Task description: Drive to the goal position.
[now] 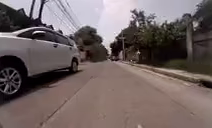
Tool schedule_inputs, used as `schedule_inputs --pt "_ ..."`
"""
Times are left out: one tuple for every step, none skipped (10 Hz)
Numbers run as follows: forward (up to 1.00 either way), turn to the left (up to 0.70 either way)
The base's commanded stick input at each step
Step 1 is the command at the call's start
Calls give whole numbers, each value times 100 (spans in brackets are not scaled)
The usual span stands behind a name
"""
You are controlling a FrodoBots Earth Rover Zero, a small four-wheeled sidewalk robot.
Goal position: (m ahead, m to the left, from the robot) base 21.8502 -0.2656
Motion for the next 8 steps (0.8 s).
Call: schedule_inputs --pt "100 3" --pt "100 3" --pt "100 3" --pt "100 3" --pt "100 3" --pt "100 3" --pt "100 3" --pt "100 3"
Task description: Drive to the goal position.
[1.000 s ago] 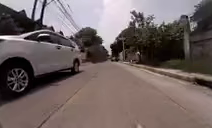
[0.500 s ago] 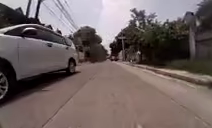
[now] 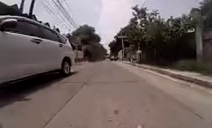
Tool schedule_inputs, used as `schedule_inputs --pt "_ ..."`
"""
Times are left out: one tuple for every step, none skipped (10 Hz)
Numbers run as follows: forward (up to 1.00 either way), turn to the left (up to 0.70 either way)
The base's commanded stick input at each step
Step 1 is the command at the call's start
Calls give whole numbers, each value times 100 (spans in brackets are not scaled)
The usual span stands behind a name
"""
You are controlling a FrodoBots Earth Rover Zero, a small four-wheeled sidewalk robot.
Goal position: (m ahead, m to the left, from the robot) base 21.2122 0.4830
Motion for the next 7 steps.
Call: schedule_inputs --pt "100 3" --pt "100 3" --pt "100 3" --pt "100 3" --pt "100 3" --pt "100 3" --pt "100 3"
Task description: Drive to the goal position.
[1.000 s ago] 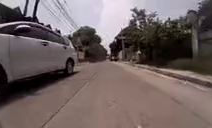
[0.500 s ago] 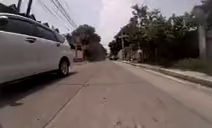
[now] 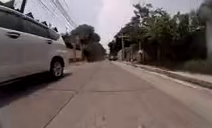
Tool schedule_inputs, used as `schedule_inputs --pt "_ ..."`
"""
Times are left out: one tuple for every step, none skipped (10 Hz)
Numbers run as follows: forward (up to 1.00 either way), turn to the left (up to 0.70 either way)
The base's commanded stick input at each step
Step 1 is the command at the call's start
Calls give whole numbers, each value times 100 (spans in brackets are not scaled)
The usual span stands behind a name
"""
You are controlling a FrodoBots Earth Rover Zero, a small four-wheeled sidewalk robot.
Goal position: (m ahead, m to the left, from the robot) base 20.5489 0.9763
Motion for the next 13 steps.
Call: schedule_inputs --pt "100 3" --pt "100 3" --pt "100 3" --pt "100 3" --pt "100 3" --pt "100 3" --pt "100 3" --pt "100 3" --pt "100 3" --pt "100 3" --pt "100 3" --pt "100 3" --pt "100 3"
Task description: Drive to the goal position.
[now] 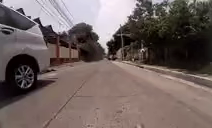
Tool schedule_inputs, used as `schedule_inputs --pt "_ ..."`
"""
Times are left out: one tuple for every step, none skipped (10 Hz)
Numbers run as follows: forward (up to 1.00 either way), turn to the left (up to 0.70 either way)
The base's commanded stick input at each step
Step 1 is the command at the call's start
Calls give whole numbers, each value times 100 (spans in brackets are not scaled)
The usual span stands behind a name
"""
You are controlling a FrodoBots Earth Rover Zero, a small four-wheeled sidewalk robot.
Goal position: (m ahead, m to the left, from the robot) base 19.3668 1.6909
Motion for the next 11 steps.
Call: schedule_inputs --pt "100 3" --pt "100 3" --pt "100 3" --pt "100 3" --pt "100 3" --pt "100 3" --pt "100 3" --pt "100 3" --pt "100 3" --pt "100 3" --pt "100 3"
